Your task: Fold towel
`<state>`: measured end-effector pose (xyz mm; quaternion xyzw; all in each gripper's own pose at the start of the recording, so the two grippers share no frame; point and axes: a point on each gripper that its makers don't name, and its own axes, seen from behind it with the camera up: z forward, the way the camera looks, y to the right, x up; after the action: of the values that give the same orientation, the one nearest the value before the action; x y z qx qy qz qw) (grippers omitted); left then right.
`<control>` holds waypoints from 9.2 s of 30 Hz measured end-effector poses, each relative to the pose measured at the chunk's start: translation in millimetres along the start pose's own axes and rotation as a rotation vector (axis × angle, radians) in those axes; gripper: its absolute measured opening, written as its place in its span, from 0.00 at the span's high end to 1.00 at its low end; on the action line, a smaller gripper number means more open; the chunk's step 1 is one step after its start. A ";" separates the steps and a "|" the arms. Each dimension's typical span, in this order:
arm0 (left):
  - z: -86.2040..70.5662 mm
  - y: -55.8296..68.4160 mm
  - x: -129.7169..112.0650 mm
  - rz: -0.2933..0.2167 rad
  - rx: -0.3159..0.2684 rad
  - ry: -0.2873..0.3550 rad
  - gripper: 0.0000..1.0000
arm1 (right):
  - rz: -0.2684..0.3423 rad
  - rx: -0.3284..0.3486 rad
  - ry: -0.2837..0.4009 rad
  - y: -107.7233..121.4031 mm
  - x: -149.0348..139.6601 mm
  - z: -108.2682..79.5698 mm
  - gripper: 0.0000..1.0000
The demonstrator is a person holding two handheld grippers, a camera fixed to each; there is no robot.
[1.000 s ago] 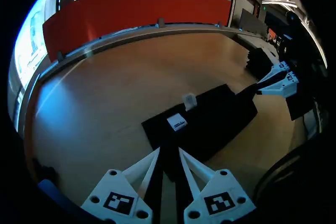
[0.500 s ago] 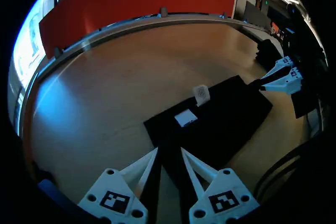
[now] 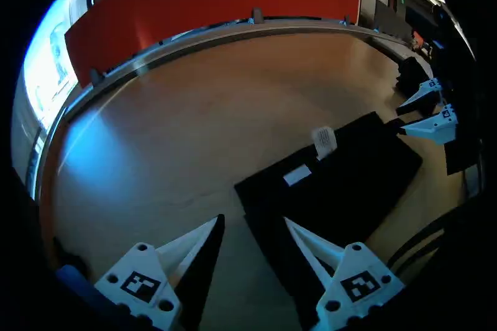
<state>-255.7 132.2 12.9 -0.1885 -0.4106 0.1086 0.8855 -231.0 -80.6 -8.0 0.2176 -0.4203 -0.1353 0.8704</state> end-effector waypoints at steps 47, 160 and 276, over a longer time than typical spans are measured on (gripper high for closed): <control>-69.4 -6.9 -27.9 -0.135 0.063 0.056 0.06 | 0.056 -0.064 0.104 -13.0 -14.1 -74.4 0.01; -185.7 -39.5 -115.5 -0.367 0.276 0.068 0.06 | -0.255 0.109 0.100 -38.3 10.0 -85.4 0.94; -199.0 -50.9 -114.2 -0.385 0.294 0.095 0.06 | -0.238 0.214 -0.087 -124.5 -73.5 -30.2 0.44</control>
<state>-173.8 -2.2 -161.7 0.0193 -0.3767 -0.0127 0.9260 -258.6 -149.9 -135.4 0.3515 -0.4410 -0.2013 0.8009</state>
